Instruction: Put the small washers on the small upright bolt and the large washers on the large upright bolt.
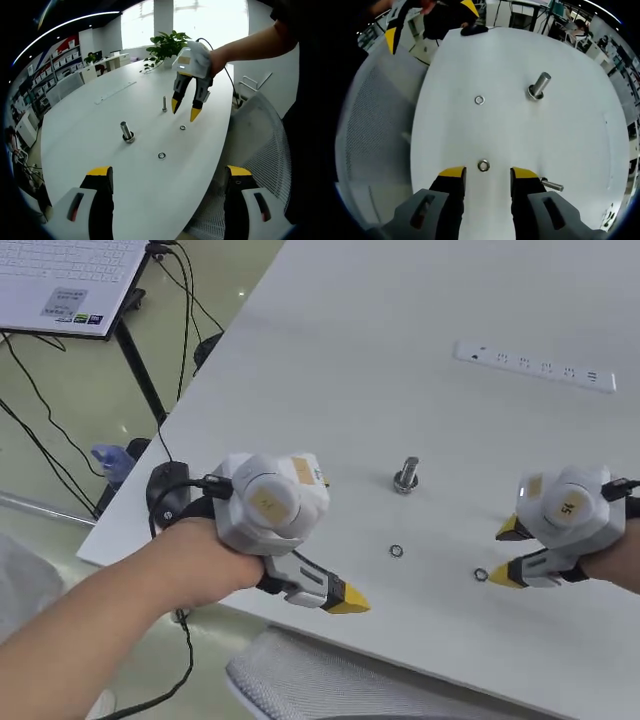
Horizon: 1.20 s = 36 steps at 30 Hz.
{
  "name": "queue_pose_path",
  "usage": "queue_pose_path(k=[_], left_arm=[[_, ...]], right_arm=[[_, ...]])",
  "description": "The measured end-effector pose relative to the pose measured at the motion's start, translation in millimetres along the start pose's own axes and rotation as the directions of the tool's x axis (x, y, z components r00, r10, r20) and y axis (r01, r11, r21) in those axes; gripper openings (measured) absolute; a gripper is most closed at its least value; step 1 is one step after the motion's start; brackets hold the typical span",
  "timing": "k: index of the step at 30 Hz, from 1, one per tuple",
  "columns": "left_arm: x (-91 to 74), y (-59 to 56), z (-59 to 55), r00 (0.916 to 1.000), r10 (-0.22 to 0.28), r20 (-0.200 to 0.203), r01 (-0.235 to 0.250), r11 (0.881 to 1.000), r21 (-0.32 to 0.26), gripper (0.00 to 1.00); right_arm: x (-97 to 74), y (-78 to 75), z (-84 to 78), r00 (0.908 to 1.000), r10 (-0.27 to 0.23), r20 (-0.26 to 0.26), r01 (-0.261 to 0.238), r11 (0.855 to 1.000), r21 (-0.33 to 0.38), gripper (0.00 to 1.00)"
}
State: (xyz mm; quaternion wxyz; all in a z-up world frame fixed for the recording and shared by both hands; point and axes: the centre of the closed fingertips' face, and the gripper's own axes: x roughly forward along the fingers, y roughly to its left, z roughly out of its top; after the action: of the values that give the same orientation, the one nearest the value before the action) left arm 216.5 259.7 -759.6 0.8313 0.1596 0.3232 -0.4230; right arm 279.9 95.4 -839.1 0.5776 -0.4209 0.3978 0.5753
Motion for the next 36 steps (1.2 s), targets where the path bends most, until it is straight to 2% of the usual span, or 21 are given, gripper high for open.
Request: queue_pose_path(k=[4,14,21,25,36], left_arm=[[-2.0,0.5,5.6,0.9997,-0.003,0.025,0.003,1.0,-0.02,0.93],[-3.1,3.1,2.5,0.9999,0.004,0.012,-0.004,1.0,0.002,0.93],[-1.2,-0.2,0.9,1.0,-0.004,0.001,0.004,1.0,0.01,0.92],[-2.0,1.4,2.1,1.0,-0.003,0.007,0.003,1.0,0.006,0.92],[-1.6,2.9,2.5,1.0,-0.005,0.005,0.005,1.0,0.004,0.91]], right_arm=[[4.8,2.6,-3.3,1.0,0.007,-0.006,-0.007,1.0,0.003,0.36],[18.9,-1.1,-4.1,0.9996,-0.024,0.012,0.024,1.0,0.01,0.31],[29.8,4.0,-11.2,1.0,-0.004,-0.009,0.004,1.0,0.015,0.3],[33.9,5.7,-12.7,1.0,0.003,-0.009,-0.002,1.0,0.02,0.29],[36.6,0.6,-14.2,1.0,0.008,-0.005,-0.008,0.999,0.039,0.27]])
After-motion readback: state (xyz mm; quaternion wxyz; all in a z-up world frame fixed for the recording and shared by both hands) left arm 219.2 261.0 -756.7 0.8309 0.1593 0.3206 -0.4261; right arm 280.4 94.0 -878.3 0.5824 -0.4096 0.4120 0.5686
